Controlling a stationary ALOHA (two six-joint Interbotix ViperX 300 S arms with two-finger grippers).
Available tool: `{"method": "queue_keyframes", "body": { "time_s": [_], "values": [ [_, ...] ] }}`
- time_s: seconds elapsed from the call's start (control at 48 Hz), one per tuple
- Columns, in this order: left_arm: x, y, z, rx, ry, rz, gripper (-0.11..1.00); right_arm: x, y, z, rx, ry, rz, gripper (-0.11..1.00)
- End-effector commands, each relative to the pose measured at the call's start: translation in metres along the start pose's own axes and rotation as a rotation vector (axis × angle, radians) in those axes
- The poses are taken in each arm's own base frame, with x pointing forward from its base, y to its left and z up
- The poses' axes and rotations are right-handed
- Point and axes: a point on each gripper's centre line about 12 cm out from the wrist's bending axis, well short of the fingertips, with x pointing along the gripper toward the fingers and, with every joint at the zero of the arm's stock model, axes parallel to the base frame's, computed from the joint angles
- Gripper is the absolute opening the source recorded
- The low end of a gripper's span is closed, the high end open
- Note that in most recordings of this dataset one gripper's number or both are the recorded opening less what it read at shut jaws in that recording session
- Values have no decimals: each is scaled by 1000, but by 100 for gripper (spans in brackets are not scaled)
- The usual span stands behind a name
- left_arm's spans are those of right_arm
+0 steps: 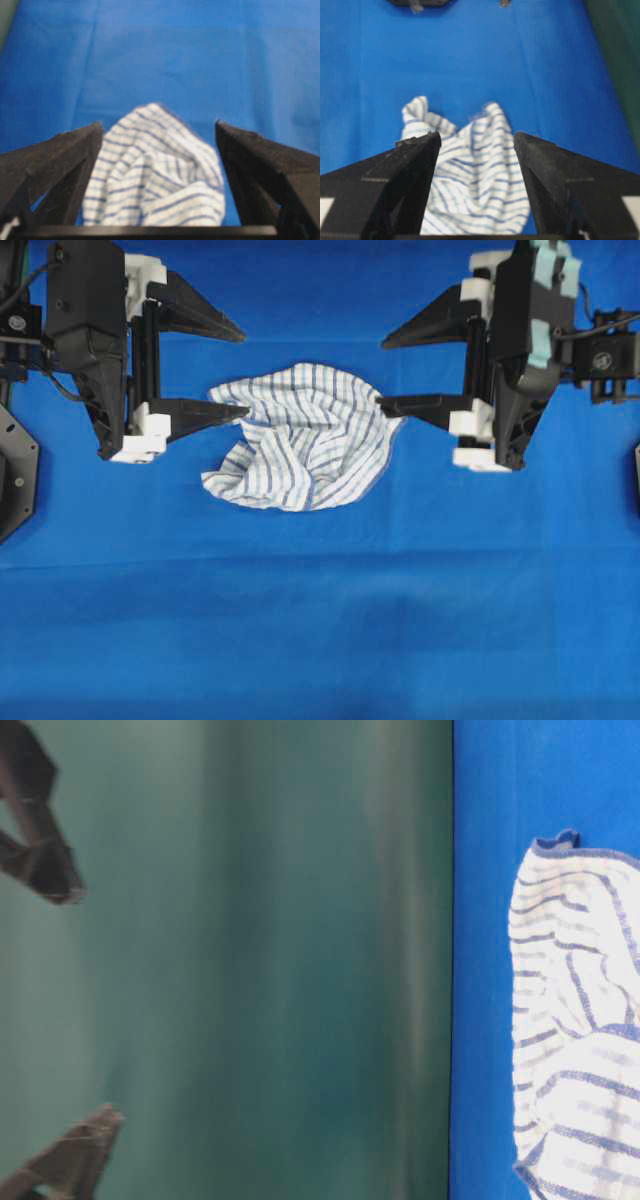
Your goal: Lift the towel with both arms.
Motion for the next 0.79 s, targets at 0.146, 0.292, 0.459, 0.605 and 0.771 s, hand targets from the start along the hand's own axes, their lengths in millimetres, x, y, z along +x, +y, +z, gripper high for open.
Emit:
{"method": "queue_keyframes", "body": {
  "time_s": [0.146,0.292,0.459,0.605,0.771],
  "values": [
    [8,-1,-25,-1,-67,9,89,11,2,-32,60,-16,30,64],
    [13,1,-47,-3,-66,19,88,20,2,-55,88,-8,43,64],
    [22,4,-72,-8,-48,34,88,31,-1,-78,114,-6,51,64],
    [36,4,-106,-14,-6,42,88,49,-4,-102,132,17,57,64],
    [52,3,-138,-19,53,40,88,73,-1,-129,149,72,70,64]
  ]
}}
